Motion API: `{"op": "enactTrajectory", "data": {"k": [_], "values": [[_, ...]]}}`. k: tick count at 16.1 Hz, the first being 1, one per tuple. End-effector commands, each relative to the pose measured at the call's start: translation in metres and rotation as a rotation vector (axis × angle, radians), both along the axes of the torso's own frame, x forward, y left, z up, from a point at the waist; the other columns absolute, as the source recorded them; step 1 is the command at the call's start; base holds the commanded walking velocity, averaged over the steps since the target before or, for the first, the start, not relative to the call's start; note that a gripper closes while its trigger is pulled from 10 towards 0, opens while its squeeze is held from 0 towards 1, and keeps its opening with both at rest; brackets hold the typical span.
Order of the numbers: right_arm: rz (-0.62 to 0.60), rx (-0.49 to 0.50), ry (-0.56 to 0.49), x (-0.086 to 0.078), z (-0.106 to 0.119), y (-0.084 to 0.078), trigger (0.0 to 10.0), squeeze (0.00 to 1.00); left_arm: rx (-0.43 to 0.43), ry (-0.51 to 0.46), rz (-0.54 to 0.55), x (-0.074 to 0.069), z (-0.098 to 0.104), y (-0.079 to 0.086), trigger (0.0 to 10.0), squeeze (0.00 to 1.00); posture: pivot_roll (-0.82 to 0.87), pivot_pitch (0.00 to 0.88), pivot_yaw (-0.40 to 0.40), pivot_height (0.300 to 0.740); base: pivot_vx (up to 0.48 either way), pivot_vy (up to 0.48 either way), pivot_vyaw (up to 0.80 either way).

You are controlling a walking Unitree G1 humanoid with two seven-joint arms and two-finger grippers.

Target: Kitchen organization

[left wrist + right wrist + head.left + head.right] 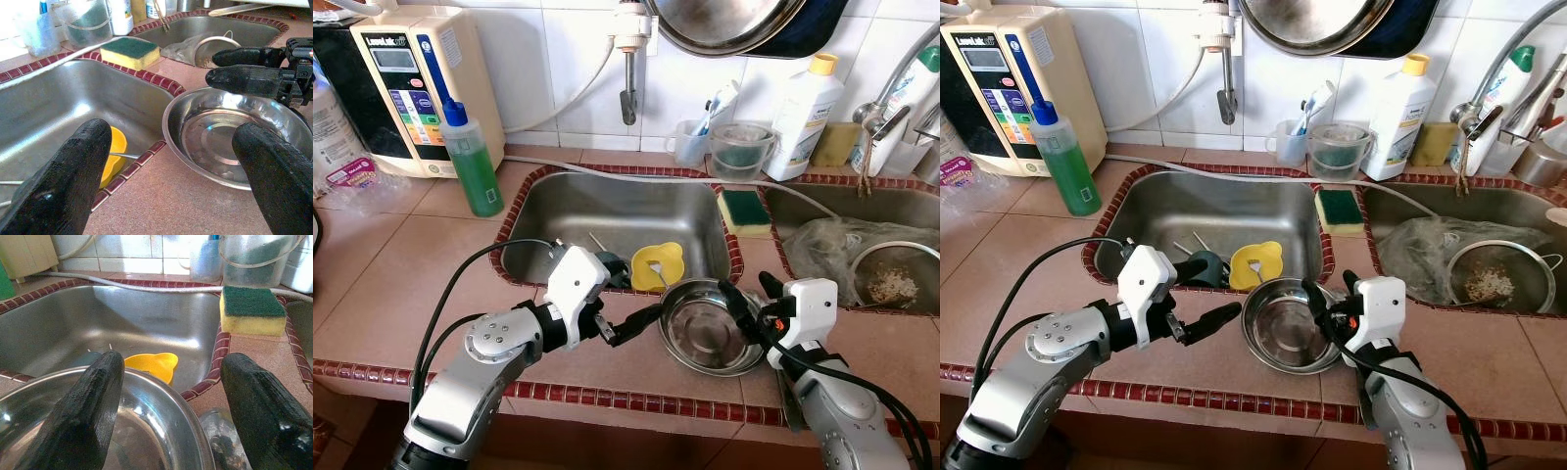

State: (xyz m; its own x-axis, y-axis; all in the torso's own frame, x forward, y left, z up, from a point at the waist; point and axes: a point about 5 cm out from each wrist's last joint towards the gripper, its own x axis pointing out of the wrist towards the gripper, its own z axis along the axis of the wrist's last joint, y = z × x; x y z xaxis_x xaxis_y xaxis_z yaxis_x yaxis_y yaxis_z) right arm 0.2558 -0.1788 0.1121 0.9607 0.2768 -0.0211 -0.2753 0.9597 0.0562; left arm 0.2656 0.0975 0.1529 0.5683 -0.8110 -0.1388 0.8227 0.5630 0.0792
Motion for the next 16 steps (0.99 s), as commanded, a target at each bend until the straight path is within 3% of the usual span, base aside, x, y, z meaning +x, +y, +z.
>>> {"op": "enactTrajectory", "data": {"k": [1, 8, 16], "values": [[-0.008, 0.001, 0.009, -0.002, -0.001, -0.001, 10.0, 0.0, 0.005, 0.001, -0.022, -0.004, 0.0, -0.002, 10.0, 0.0, -0.17, 0.009, 0.032, 0.74, 0.0, 0.0, 0.0], [-0.03, 0.032, 0.083, -0.008, -0.014, -0.002, 10.0, 0.0, 0.009, 0.01, -0.063, -0.01, -0.002, -0.006, 10.0, 0.0, -0.17, 0.02, 0.028, 0.74, 0.0, 0.0, 0.0], [0.013, 0.131, 0.042, -0.006, -0.003, 0.003, 10.0, 0.0, 0.003, 0.009, -0.048, -0.007, 0.001, -0.005, 10.0, 0.0, -0.16, 0.038, 0.031, 0.74, 0.0, 0.0, 0.0]]}}
